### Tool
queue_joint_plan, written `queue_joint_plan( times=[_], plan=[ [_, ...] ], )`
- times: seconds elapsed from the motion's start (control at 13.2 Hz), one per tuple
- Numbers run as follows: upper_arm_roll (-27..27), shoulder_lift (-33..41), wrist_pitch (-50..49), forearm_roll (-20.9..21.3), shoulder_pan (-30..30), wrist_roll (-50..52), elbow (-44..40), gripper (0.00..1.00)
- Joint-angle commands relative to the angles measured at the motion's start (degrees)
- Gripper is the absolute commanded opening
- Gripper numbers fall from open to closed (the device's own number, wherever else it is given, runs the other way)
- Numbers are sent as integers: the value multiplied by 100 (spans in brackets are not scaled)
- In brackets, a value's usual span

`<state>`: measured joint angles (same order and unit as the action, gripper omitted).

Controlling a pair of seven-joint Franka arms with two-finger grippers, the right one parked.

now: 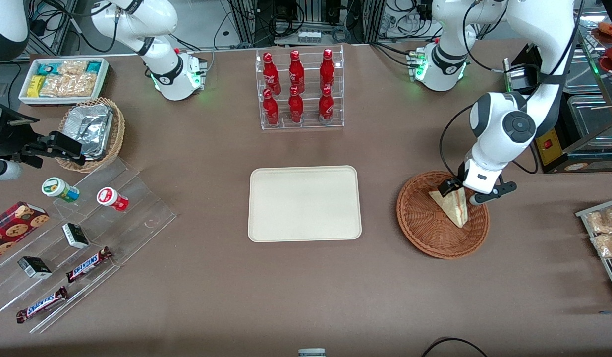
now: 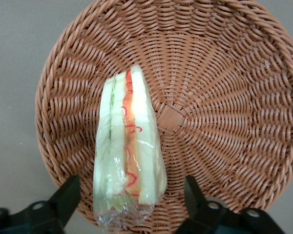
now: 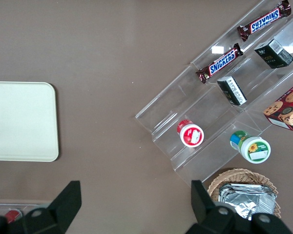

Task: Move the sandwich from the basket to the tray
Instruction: 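Lower the left gripper around the wrapped sandwich and close it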

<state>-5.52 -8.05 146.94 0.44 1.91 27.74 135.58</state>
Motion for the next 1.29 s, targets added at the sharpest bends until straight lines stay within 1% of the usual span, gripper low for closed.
queue_joint_plan(
  times=[0.0,0.08,0.15,0.98,1.21],
  plan=[
    [34,23,116,-53,-16,48,57,30],
    [34,23,107,-53,-16,48,57,13],
    [34,31,98,-53,-16,48,57,0],
    [69,260,-183,-27,-7,4,-66,0],
    [69,330,-700,-9,-7,-5,-338,0]
  ],
)
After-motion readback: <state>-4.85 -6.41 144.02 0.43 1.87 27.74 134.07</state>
